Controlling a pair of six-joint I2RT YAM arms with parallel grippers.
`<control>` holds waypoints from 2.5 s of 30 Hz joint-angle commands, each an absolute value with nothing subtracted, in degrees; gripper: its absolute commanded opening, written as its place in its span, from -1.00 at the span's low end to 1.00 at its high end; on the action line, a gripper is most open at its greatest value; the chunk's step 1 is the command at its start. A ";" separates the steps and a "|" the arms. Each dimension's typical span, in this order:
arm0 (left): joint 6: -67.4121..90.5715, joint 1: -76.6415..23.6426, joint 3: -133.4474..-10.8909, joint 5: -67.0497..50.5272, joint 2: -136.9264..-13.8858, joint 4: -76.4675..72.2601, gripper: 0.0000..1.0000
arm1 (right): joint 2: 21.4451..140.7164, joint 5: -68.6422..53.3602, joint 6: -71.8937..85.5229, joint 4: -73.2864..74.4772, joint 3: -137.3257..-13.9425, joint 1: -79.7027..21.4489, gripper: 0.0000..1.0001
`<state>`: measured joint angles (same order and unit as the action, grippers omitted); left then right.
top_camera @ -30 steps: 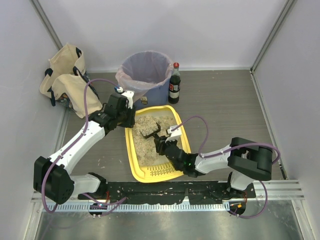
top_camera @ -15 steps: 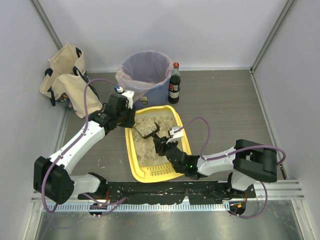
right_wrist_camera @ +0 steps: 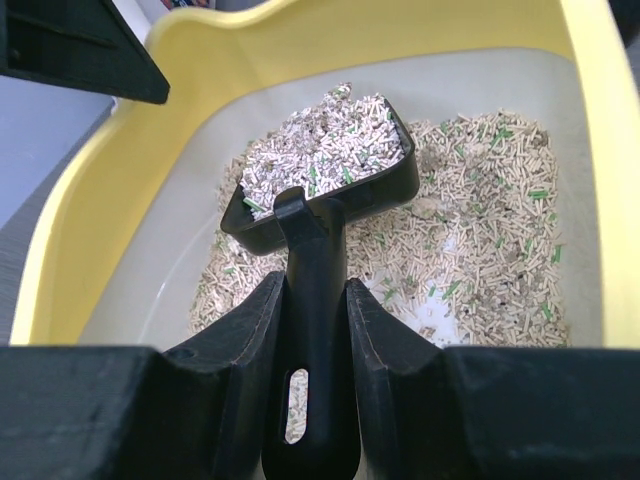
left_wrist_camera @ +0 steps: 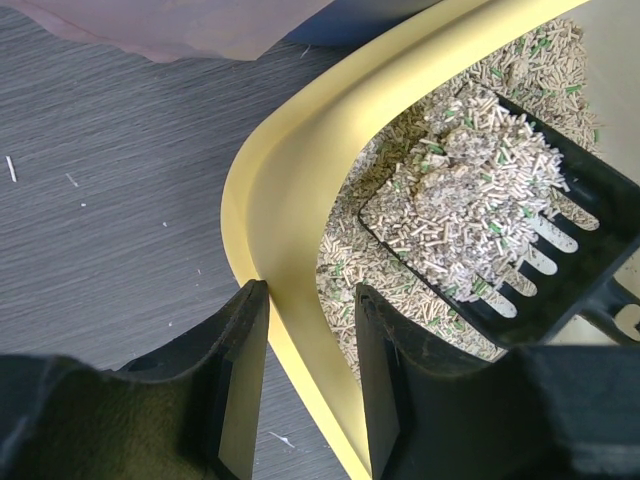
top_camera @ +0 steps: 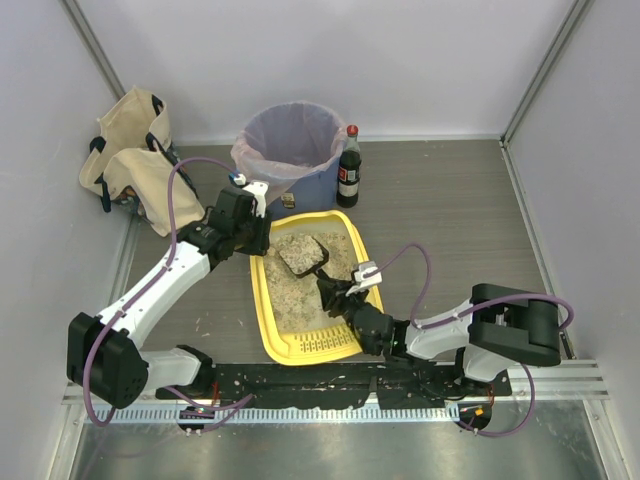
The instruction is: Clean the litter box
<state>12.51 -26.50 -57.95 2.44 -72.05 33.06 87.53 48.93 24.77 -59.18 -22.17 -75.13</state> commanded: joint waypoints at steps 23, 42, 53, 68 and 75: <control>12.66 -27.16 -59.33 4.57 -70.93 31.03 -0.07 | 67.69 57.48 17.05 -69.35 -14.06 -83.05 -0.97; 12.04 -27.16 -59.15 5.10 -71.98 30.59 -0.08 | 64.60 57.13 3.61 -80.85 -12.83 -85.78 -0.97; 12.04 -27.16 -59.33 5.10 -73.12 30.67 -0.10 | 66.71 56.77 -0.87 -89.92 -13.52 -86.92 -0.97; 12.04 -27.16 -59.50 4.57 -73.30 30.76 -0.11 | 65.22 58.62 2.52 -95.71 -13.10 -85.44 -0.97; 12.13 -27.16 -59.50 4.31 -73.30 30.76 -0.11 | 63.37 60.19 6.04 -94.19 -12.84 -83.77 -0.97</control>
<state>12.73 -26.98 -57.95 4.56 -73.43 32.84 65.08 56.99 1.56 -72.64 -12.45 -85.06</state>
